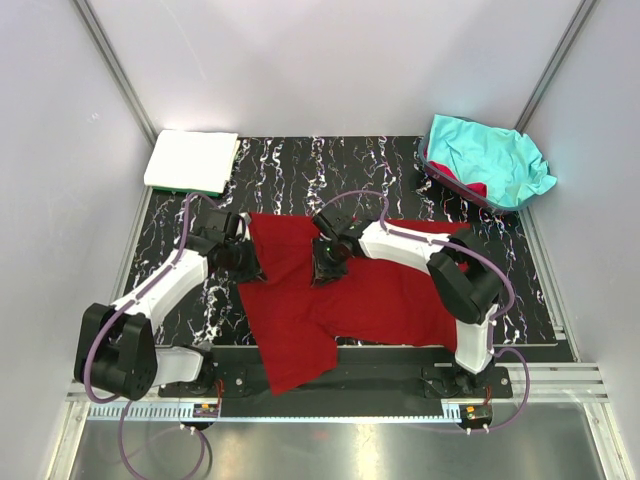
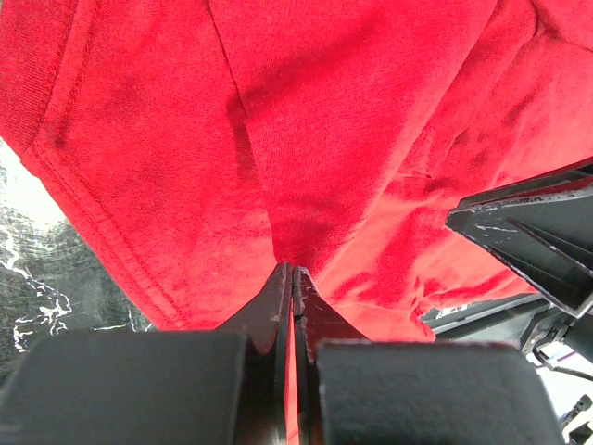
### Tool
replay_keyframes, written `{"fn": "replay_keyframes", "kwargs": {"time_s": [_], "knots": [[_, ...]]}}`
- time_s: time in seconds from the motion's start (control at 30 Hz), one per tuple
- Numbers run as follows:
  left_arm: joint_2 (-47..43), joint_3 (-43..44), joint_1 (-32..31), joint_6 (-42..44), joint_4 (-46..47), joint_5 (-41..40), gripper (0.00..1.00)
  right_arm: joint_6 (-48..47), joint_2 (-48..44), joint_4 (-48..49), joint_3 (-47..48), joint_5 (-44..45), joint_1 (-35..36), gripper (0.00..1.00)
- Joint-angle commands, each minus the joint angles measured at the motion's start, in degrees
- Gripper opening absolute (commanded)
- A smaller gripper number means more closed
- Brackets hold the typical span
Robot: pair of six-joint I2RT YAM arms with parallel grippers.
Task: Fold and stack the t-shirts
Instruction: Fold the tshirt
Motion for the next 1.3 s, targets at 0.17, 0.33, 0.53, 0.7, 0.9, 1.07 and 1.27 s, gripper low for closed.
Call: {"fn": "replay_keyframes", "kwargs": {"time_s": [0.17,0.33,0.53,0.7,0.9,1.07,1.27], "knots": [[0.13,2.88,-0.25,-0.65,1.17,-0.30,0.00,0.77,2.17,4.70,0.59,1.37,0.17,0.36],[0.04,2.97,-0.25,-0.74,0.91,-0.12,0.00,-0.46,4.72,2.07,3.05,2.60,-0.01,0.38],[0.75,3.76,-0.25,-1.00,0.90,0.05,0.00,-1.87,5.69,1.98,3.84,4.35,-0.09,0.39],[0.92,4.03,-0.25,-1.18,0.91,0.05,0.00,-2.92,6.31,1.28,5.33,5.41,-0.18,0.33],[1.01,3.50,-0.25,-1.18,0.99,-0.12,0.00,-3.81,6.13,0.66,5.86,5.42,-0.71,0.15],[0.92,3.68,-0.25,-0.92,0.47,-0.74,0.00,-4.33,3.85,-0.83,5.69,4.63,-0.80,0.00],[1.45,4.03,-0.25,-0.30,-0.06,-0.83,0.00,-6.53,1.21,-4.52,6.92,0.76,-1.41,0.00]]}}
